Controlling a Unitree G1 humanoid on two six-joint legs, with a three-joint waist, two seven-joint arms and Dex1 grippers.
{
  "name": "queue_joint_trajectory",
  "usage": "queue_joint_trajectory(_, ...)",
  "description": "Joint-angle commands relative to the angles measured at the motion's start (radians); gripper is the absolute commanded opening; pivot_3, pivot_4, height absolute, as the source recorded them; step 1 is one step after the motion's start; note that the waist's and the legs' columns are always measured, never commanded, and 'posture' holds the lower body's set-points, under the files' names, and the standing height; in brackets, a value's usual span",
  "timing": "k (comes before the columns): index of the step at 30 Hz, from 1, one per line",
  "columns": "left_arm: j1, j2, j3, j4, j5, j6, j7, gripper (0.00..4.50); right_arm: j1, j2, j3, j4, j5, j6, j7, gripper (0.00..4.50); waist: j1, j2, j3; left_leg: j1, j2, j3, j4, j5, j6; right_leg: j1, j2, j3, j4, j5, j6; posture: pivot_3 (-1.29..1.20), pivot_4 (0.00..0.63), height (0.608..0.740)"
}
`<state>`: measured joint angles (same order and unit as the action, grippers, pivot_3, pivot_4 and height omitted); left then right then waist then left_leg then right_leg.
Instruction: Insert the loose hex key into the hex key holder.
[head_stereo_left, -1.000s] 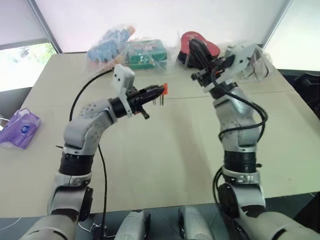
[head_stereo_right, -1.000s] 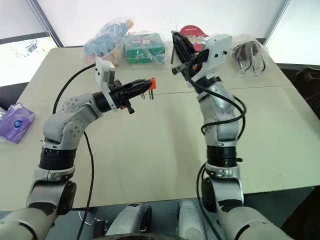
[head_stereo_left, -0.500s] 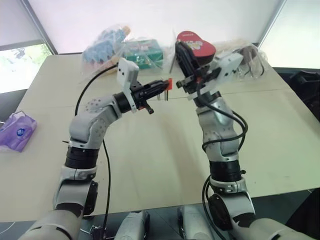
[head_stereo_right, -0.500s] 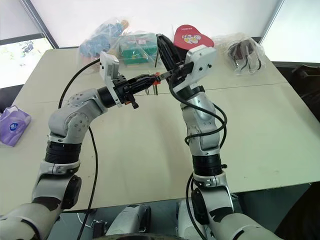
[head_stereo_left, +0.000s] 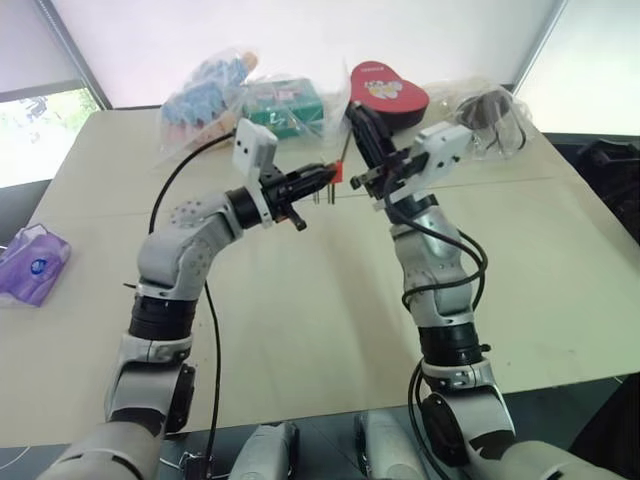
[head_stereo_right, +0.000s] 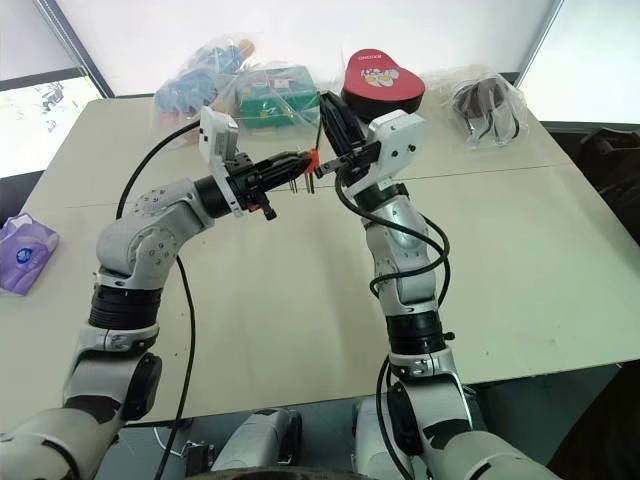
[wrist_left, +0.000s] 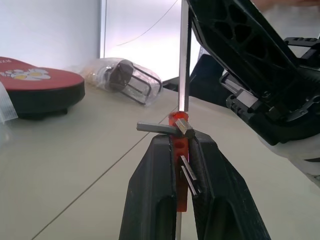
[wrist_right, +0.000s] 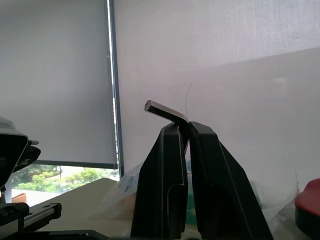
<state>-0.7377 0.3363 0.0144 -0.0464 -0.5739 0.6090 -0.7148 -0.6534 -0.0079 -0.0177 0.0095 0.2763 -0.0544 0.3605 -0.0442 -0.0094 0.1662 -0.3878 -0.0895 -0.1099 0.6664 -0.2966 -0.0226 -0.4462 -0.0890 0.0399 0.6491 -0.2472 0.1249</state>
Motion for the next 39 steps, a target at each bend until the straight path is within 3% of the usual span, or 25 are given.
queue_joint_trajectory(1,-0.001,0.007,0.009,-0.051,-0.009,-0.002,-0.004,0.07,-0.029,-0.001,0.004,-0.010,0.000,-0.019,0.000,0.03,0.000,0.000,0.000,0.000,0.000,0.000,0.000,0.000,0.000,0.000,0.000,0.000,0.000,0.000,0.000,0.00,0.150,0.740)
queue_joint_trajectory(39,-0.016,0.008,0.015,-0.011,0.007,-0.018,-0.004,0.07,-0.015,-0.028,0.020,-0.044,0.002,-0.005,-0.002,0.03,0.000,0.000,0.000,0.000,0.000,0.000,0.000,0.000,0.000,0.000,0.000,0.000,0.000,0.000,0.000,0.00,0.150,0.740)
